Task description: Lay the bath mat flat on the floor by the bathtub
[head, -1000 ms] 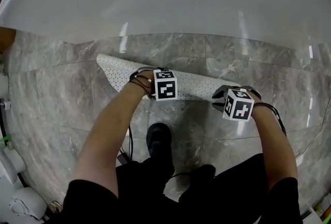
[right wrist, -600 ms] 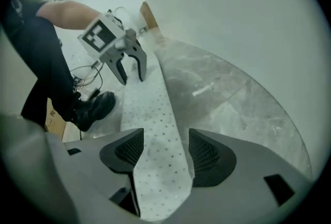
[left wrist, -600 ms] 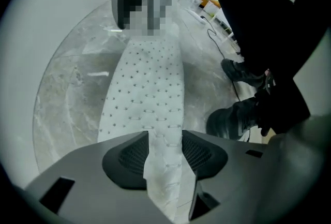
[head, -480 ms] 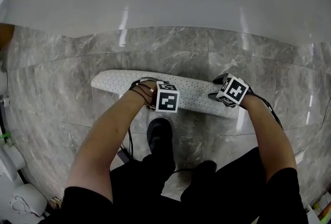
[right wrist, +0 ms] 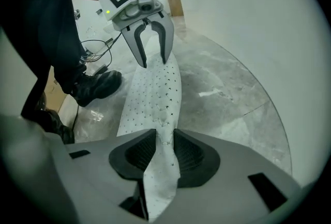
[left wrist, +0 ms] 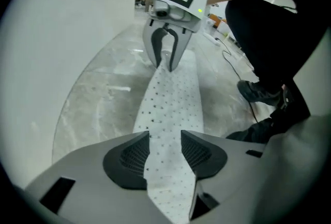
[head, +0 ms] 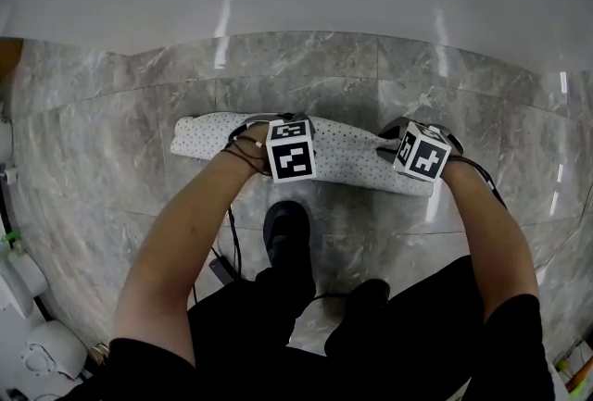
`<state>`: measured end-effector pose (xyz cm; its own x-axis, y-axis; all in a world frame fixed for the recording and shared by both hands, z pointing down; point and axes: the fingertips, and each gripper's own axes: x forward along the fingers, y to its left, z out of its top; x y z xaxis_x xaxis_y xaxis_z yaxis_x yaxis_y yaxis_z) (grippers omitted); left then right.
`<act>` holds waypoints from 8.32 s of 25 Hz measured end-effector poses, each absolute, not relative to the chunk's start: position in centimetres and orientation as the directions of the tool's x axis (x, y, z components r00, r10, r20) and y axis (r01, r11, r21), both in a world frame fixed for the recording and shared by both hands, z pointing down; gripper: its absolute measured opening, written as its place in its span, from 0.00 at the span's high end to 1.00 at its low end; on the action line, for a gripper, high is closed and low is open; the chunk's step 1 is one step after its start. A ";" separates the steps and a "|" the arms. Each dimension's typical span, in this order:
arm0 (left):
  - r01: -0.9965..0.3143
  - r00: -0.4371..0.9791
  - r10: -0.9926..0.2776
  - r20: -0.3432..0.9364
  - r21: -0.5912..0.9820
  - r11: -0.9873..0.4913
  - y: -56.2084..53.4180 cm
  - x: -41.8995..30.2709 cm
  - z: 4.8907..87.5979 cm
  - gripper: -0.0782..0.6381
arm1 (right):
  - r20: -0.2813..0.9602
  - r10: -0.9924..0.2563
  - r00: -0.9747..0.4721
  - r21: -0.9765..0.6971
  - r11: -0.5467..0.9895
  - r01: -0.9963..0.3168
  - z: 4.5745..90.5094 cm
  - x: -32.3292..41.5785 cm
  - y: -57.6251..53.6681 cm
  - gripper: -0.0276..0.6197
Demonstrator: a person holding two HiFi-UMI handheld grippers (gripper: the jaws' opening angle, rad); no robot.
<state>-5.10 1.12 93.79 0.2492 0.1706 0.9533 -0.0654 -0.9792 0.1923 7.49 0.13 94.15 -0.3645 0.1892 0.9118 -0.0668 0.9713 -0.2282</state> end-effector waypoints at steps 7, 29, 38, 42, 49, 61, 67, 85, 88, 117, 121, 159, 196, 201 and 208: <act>-0.085 0.180 -0.019 0.983 -0.004 -0.996 -2.9 -6.1 94.1 0.65 | 0.917 -0.052 -0.395 -0.004 0.990 -0.141 92.6 7.7 -4.2 0.79; -0.354 0.290 -0.290 0.912 -0.179 -0.918 -7.0 -5.8 90.0 0.81 | 0.841 -0.494 -0.222 0.390 0.837 -0.384 91.0 10.2 -14.4 0.88; -0.165 0.179 -0.055 0.982 -0.025 -0.986 0.2 -7.5 94.0 0.51 | 0.789 -0.457 -0.411 0.346 0.883 -0.319 86.4 10.1 -12.4 0.94; -0.154 0.168 -0.022 0.986 0.004 -0.988 0.6 -7.3 94.4 0.51 | 0.842 -0.371 -0.392 0.159 0.864 -0.477 89.3 12.6 -13.4 0.93; -0.249 0.102 -0.001 0.995 0.025 -0.968 -1.6 -9.7 95.3 0.51 | 0.918 0.020 -0.397 -0.196 0.892 -0.408 96.0 11.7 -6.4 0.48; -0.122 -0.042 0.000 0.999 -0.005 -0.993 -0.8 -9.3 96.7 0.69 | 0.902 0.027 -0.431 -0.329 0.691 -0.644 97.9 13.2 -7.0 0.42; -0.076 -0.075 -0.076 0.994 -0.082 -0.994 -2.1 -9.4 96.2 0.88 | 0.913 -0.055 -0.404 -0.153 0.873 -0.464 95.8 11.3 -6.7 0.86; -0.326 0.218 -0.244 0.945 -0.165 -0.931 -4.3 -7.6 92.2 0.85 | 0.840 -0.455 -0.296 0.208 0.773 -0.599 92.0 13.1 -15.6 0.89; -0.269 0.189 -0.150 0.970 -0.096 -0.958 -2.1 -7.6 94.0 0.85 | 0.845 -0.455 -0.280 0.272 0.818 -0.507 92.5 13.0 -14.7 0.88; -0.470 -0.069 -0.100 0.993 -0.120 -0.874 -10.0 -22.5 96.9 0.65 | 0.894 -0.431 -0.122 0.254 0.711 -0.655 94.8 19.9 -14.7 0.87; -0.520 -0.013 -0.080 0.997 -0.075 -0.851 -10.3 -22.3 99.2 0.66 | 0.893 -0.429 -0.135 0.242 0.712 -0.659 94.9 19.9 -13.9 0.86; -0.450 -0.225 -0.454 0.862 -0.505 -0.736 -19.1 -25.5 91.9 0.81 | 0.758 -0.639 -0.134 0.321 0.543 -0.776 88.4 18.9 -21.3 0.63; -0.309 0.271 0.053 0.961 0.139 -0.941 -0.6 -6.4 97.4 0.76 | 0.982 -0.168 -0.085 0.177 0.977 0.121 99.2 17.9 0.1 0.81; -0.280 0.257 0.050 0.965 0.124 -0.952 -0.4 -6.3 97.3 0.76 | 0.989 -0.129 -0.071 0.138 0.981 0.134 99.2 17.8 0.2 0.82; -0.275 0.262 0.065 0.963 0.139 -0.951 0.5 -6.5 97.7 0.78 | 0.999 -0.041 0.007 0.038 0.975 0.220 99.2 19.9 1.6 0.94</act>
<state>-6.45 0.49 97.67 0.2616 0.0652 0.9630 -0.2754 -0.9512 0.1392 19.94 1.61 99.24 0.0066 -0.0409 0.9991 0.2197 0.9748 0.0385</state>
